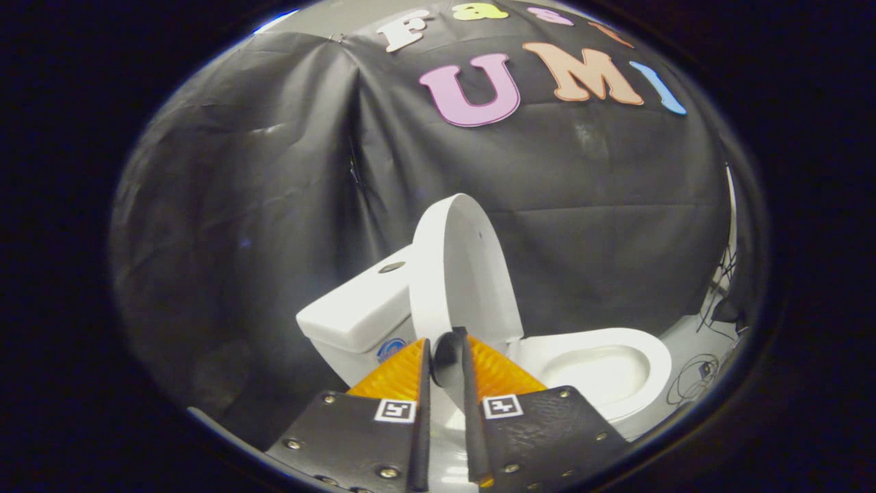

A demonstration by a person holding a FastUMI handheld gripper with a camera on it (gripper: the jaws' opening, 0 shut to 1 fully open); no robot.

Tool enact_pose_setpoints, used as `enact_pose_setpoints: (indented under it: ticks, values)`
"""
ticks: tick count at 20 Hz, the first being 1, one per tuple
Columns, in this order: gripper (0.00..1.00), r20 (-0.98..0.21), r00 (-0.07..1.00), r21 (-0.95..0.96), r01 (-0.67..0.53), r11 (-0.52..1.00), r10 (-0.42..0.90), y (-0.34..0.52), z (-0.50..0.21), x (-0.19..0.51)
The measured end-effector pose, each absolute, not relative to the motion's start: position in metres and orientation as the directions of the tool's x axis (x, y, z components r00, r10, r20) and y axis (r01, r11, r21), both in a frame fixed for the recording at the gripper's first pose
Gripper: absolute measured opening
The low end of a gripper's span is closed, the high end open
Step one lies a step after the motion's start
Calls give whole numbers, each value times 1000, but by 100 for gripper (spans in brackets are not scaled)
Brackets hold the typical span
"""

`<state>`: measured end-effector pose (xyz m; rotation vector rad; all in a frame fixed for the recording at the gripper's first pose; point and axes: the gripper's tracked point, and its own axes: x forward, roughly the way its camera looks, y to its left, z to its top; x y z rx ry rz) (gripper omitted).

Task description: Open the toilet lid.

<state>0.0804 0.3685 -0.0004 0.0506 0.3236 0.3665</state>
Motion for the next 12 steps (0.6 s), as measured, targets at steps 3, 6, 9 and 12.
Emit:
enact_pose_setpoints:
  ticks: [3,6,9,12]
  values:
    - [51,-291,898,99,-314,944,329,339,5,78]
    - [91,-280,904,85,-312,946,323,314,12,70]
    - [97,-257,939,9,-236,972,231,262,21,67]
    - [99,-225,958,19,-180,984,179,215,35,65]
